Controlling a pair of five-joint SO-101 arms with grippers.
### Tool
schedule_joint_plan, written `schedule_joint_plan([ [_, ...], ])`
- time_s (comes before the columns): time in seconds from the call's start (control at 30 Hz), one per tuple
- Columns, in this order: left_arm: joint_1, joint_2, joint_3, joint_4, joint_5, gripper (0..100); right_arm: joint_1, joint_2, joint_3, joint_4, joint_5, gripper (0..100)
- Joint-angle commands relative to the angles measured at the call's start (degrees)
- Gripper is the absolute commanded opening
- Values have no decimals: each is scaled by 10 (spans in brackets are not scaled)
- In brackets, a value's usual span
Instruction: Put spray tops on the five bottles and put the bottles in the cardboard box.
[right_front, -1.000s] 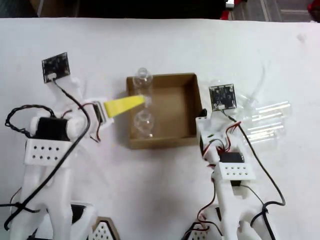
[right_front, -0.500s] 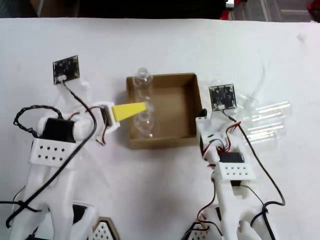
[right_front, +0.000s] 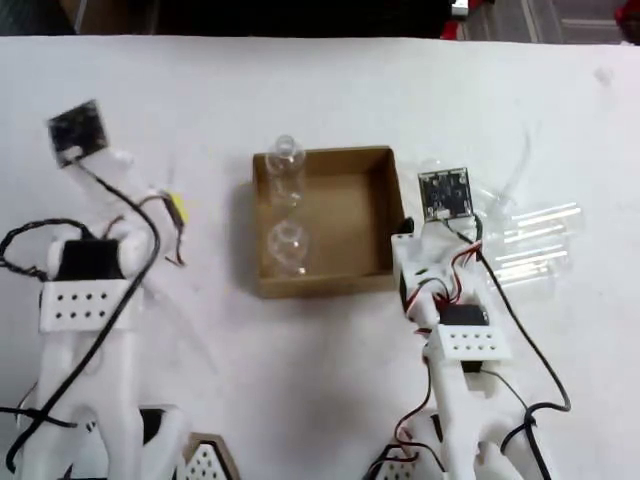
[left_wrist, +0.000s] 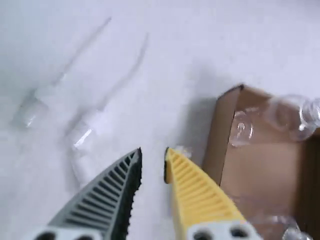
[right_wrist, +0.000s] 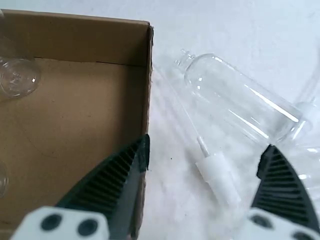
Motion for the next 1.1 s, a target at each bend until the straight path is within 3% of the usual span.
schedule_joint_plan([
  [0.0,-50,-17,27,-84,-3,28,-2,-15,-15,-7,0,226],
  [0.1,-52,-17,51,-118,-4,22,-1,-16,-15,-7,0,1],
  [0.3,-53,-18,68,-114,-7,24,-1,-16,-15,-7,0,257],
  [0.4,-53,-18,62,-94,-34,24,-7,-16,-15,-7,0,313],
  [0.8,-48,-19,62,-89,-164,23,-36,-15,-11,-7,4,293],
  [0.87,-44,-19,62,-89,-192,23,-31,-15,-6,-10,5,221],
  [0.97,-16,-19,67,-89,-226,23,-21,-16,-5,-12,5,9],
  [1.0,-5,-19,68,-88,-231,24,-18,-16,-6,-13,5,13],
  [1.07,9,-19,68,-79,-230,24,-17,-16,-6,-13,2,112],
])
